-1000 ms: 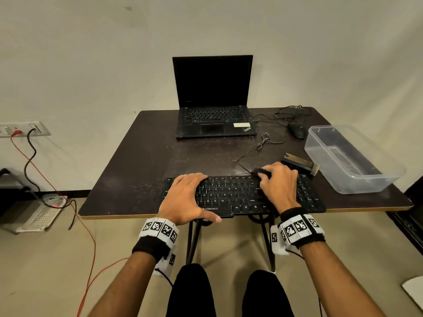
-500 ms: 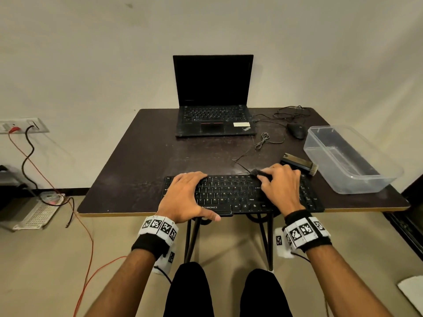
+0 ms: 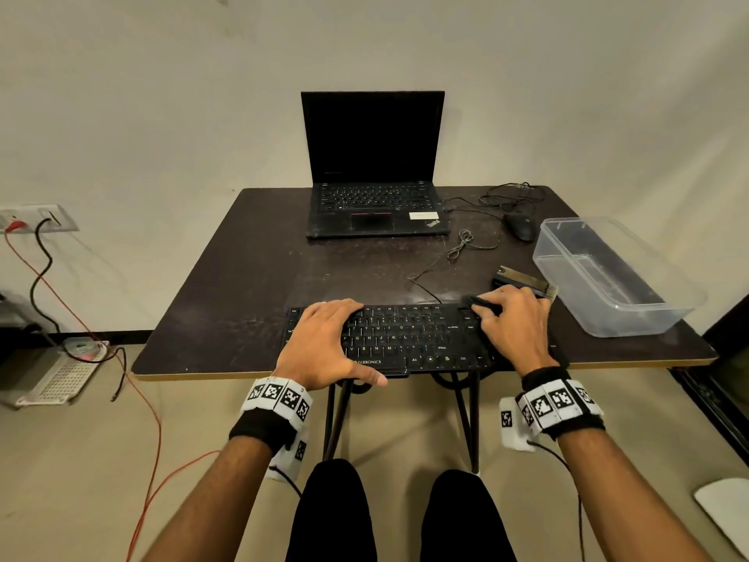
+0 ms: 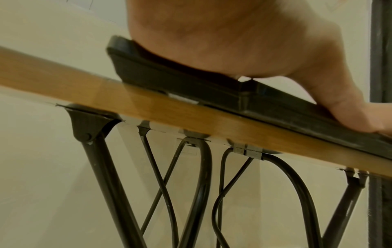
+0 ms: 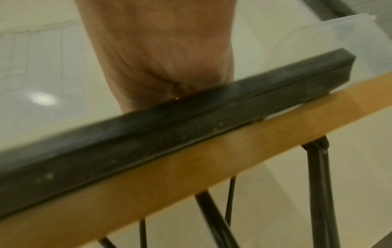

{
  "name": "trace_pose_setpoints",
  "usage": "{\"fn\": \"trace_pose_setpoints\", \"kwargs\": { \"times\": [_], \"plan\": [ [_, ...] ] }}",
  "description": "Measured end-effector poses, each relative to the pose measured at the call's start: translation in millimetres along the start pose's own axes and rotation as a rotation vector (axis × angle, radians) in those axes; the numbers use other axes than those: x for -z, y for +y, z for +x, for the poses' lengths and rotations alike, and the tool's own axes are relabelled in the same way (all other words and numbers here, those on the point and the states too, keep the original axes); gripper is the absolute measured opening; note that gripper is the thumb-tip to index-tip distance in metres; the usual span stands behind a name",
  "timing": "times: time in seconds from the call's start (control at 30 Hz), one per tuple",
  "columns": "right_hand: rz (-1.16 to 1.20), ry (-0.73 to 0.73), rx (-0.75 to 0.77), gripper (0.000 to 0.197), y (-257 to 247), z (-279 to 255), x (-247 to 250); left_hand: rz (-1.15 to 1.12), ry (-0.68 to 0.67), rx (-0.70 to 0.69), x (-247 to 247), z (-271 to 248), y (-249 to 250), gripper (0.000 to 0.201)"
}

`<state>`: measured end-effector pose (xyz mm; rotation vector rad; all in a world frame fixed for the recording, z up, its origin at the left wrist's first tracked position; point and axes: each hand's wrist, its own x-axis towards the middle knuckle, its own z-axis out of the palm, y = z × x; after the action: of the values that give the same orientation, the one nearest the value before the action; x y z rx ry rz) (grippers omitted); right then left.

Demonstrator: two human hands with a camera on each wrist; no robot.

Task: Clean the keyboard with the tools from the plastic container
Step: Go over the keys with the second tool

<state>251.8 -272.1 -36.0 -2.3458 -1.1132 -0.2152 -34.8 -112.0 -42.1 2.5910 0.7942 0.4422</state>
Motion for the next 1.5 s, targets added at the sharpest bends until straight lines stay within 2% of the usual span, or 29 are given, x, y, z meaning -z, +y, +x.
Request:
{"fn": "trace_pose_setpoints", "kwargs": {
  "times": [0.07, 0.1, 0.2, 0.23, 0.33, 0.37, 0.47, 0.5, 0.63, 0.77, 0.9, 1.03, 1.17, 1.3, 1.43, 1.5],
  "plan": [
    [-0.007, 0.033, -0.108, 0.019, 5.3, 3.8, 4.9, 0.004, 0.008, -0.004, 0.0, 0.0, 0.2, 0.132],
    [-0.008, 0.028, -0.112, 0.02, 3.8, 4.0, 5.2, 0.004, 0.011, -0.003, -0.2, -0.1, -0.3, 0.132],
    [0.014, -0.019, 0.035, 0.016, -2.2, 0.9, -1.0, -0.001, 0.009, -0.004, -1.9, 0.7, -2.7, 0.133],
    [0.022, -0.015, 0.03, 0.016, 0.6, 1.3, -0.1, 0.0, 0.009, -0.008, -2.3, 1.0, -3.4, 0.132],
    [0.004, 0.06, -0.134, 0.02, 9.2, 3.4, 6.9, 0.009, 0.01, -0.009, -3.7, 1.8, -4.9, 0.129],
    [-0.018, 0.065, -0.136, 0.02, 6.0, 2.3, 6.5, 0.007, 0.014, -0.009, -3.6, 2.0, -5.2, 0.129],
    [-0.009, 0.004, 0.016, 0.016, -6.6, -4.3, -2.5, -0.001, 0.017, -0.021, -4.1, 1.9, -6.4, 0.128],
    [0.013, 0.001, 0.022, 0.016, -5.3, -4.3, -2.3, -0.002, 0.015, -0.024, -4.0, 2.2, -6.3, 0.128],
    [0.005, 0.085, -0.123, 0.017, 3.0, -6.6, 6.1, 0.014, 0.012, -0.001, -5.3, 2.8, -8.4, 0.128],
    [0.015, 0.011, 0.048, 0.015, -7.1, -12.9, 0.4, 0.005, 0.003, -0.005, -6.8, 3.9, -10.6, 0.126],
    [0.012, 0.078, -0.11, 0.017, 3.2, -7.0, 7.8, 0.017, 0.009, -0.003, -4.7, 2.8, -9.4, 0.126],
    [0.088, 0.009, 0.067, 0.014, -1.9, -16.7, -0.6, 0.008, 0.006, -0.013, -4.2, 2.7, -7.8, 0.126],
    [0.052, 0.094, -0.102, 0.016, 9.8, -10.8, 7.2, 0.008, 0.013, -0.017, -3.3, 2.4, -6.0, 0.126],
    [0.109, -0.005, 0.079, 0.013, -3.1, -21.1, -2.0, -0.009, 0.021, -0.026, -2.8, 1.7, -5.0, 0.126],
    [0.122, 0.066, -0.081, 0.014, 8.2, -17.3, 5.4, 0.0, 0.017, -0.014, -3.0, 1.0, -4.3, 0.127],
    [0.123, 0.04, -0.004, 0.013, -3.2, -24.4, 4.0, -0.002, 0.022, -0.009, -2.7, 1.0, -5.2, 0.127]
  ]
}}
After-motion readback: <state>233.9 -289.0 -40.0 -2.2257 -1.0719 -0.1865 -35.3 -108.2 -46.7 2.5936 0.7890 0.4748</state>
